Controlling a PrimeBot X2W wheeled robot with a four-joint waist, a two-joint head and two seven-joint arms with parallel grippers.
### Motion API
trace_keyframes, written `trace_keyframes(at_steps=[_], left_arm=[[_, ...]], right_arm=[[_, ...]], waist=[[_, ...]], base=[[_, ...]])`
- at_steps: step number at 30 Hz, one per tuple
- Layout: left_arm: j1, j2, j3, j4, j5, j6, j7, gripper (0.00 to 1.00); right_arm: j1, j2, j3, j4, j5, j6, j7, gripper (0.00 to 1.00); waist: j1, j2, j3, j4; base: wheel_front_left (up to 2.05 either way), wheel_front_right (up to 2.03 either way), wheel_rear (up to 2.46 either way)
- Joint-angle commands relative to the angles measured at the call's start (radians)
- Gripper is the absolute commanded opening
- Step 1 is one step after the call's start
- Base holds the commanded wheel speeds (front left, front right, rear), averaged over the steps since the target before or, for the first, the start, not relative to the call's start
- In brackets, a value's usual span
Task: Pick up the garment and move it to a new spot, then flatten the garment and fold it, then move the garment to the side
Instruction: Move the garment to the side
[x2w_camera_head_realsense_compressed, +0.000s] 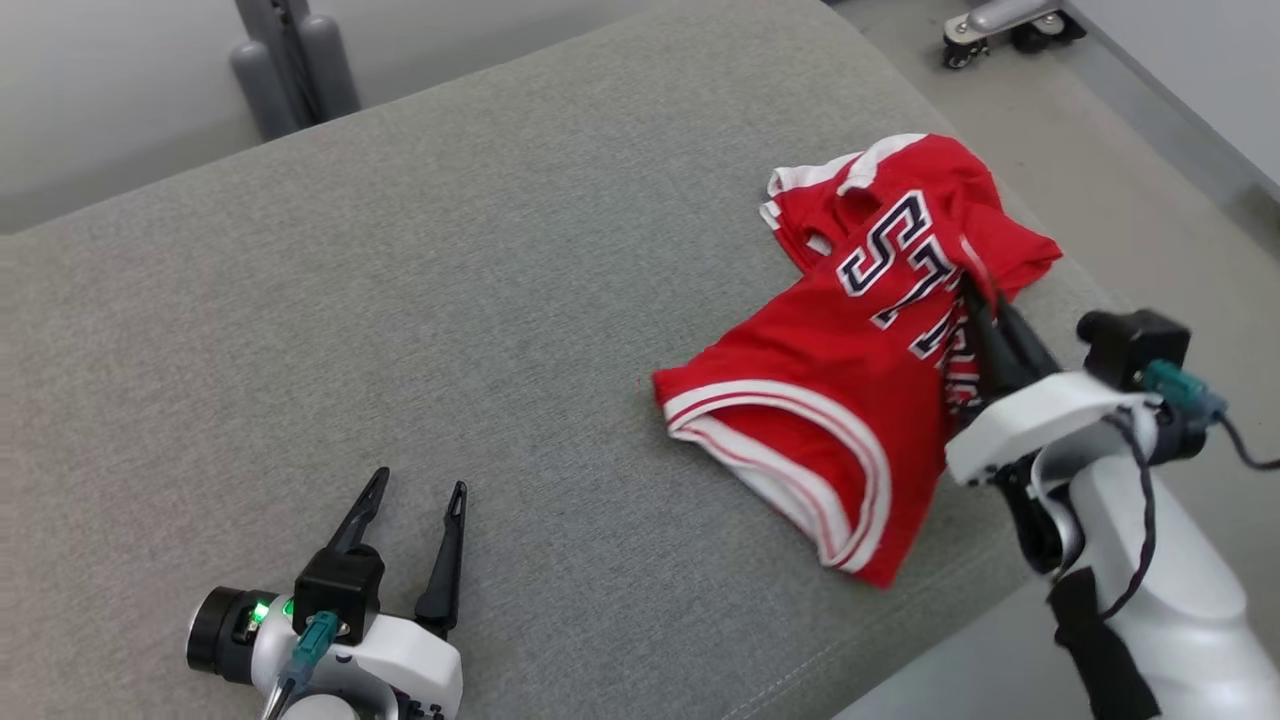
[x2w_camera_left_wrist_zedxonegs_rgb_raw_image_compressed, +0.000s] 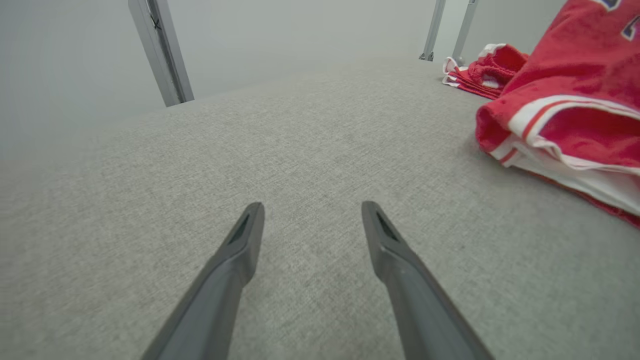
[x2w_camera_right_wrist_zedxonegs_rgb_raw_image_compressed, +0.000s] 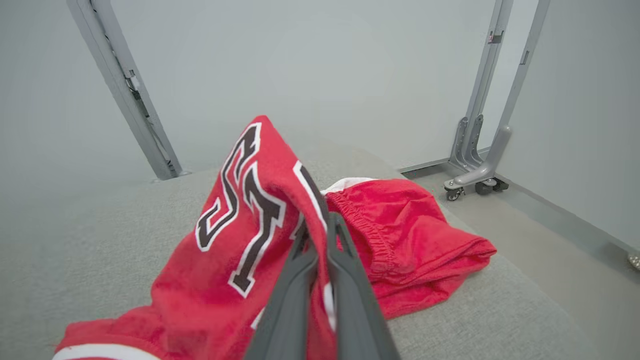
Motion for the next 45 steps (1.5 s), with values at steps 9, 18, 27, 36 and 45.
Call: trace_keyframes(at_steps=[9, 18, 27, 36, 45], left_arm=[[-0.044, 0.012, -0.009, -0.03, 0.02, -0.007, -0.004, 1.0], [-0.063, 0.029, -0.017, -0.044, 0.026, -0.004, -0.004, 1.0], [-0.076, 0.036, -0.027, -0.047, 0.025, -0.001, -0.003, 1.0], [-0.042, 0.022, -0.005, -0.05, -0.001, 0.029, -0.003, 1.0], [0.013, 0.009, 0.044, -0.051, -0.022, 0.052, -0.003, 1.0]], right_arm=[[-0.211, -0.137, -0.217, 0.152, -0.194, 0.0, 0.001, 0.0], [-0.318, -0.258, -0.483, 0.322, -0.399, 0.0, 0.001, 0.0], [-0.317, -0.275, -0.743, 0.34, -0.605, 0.0, 0.001, 1.0], [-0.256, -0.131, -0.764, 0.14, -0.659, 0.0, 0.001, 1.0], [-0.026, -0.019, -0.503, -0.082, -0.449, 0.0, 0.001, 1.0]], waist=[[0.0, 0.0, 0.06, 0.148], [0.0, 0.0, 0.105, 0.246], [0.0, 0.0, 0.116, 0.3], [0.0, 0.0, 0.045, 0.342], [0.0, 0.0, -0.057, 0.409]], base=[[0.0, 0.0, 0.0], [0.0, 0.0, 0.0], [0.0, 0.0, 0.0], [0.0, 0.0, 0.0], [0.0, 0.0, 0.0]])
